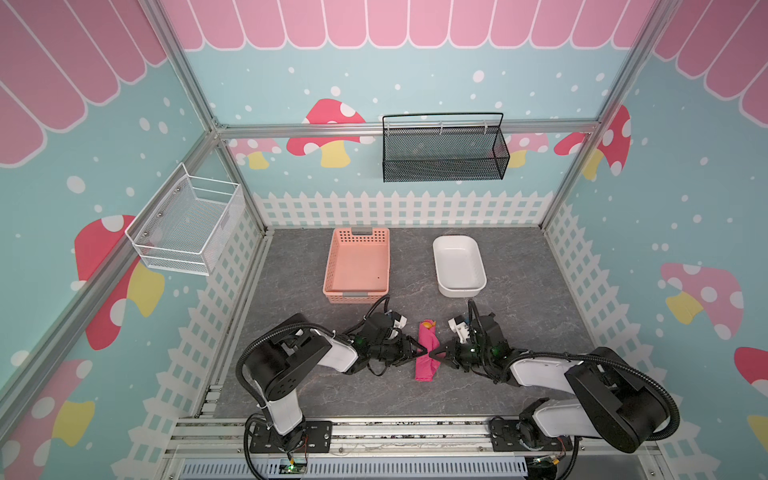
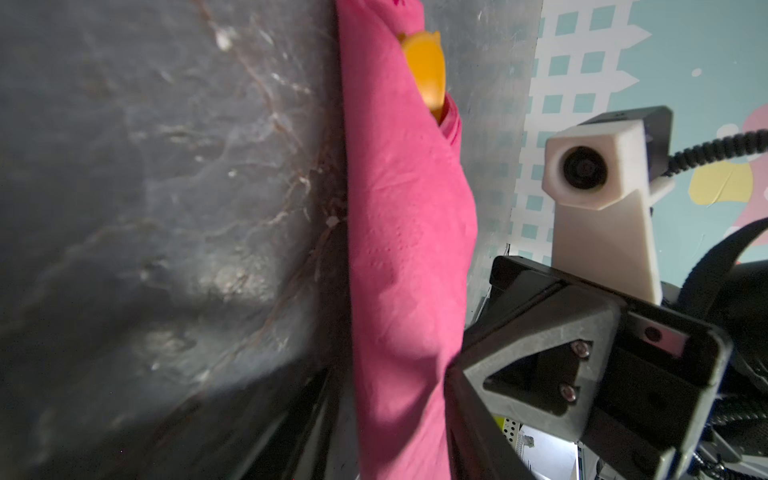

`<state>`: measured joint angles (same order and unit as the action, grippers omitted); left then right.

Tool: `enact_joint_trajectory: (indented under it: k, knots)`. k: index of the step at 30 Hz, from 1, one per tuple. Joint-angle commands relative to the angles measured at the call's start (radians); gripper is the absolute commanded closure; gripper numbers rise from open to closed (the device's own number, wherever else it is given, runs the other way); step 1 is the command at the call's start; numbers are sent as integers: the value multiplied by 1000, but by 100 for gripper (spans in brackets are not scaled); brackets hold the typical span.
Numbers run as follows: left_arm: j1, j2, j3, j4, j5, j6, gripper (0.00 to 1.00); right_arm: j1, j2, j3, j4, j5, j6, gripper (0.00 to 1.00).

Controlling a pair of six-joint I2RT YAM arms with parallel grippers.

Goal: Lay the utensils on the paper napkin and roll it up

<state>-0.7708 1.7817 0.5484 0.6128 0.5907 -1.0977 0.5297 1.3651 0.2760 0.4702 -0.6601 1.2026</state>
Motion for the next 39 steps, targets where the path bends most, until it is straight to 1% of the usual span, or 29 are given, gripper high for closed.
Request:
enact_joint_trajectory:
  k: [1,5,14,19,23,33,39]
  knots:
    - [1,40,8,24,16,-42,54,-4,16,-15,54,-27,27,100]
    - [-1,72,21,88,24,-80,54,-4,28,-19,73,-41,31,100]
    - [-1,134,50,125,14,-82,54,-5,36,-35,94,-56,30,100]
    - [0,178,53,187,14,-103,56,-6,43,-41,106,-65,29,100]
    - [1,192,58,201,13,-102,58,-6,44,-48,110,-69,29,100]
    - [1,200,58,222,11,-103,67,-7,35,-57,106,-58,27,100]
    - [1,194,53,243,8,-102,77,-7,27,-58,101,-58,28,100]
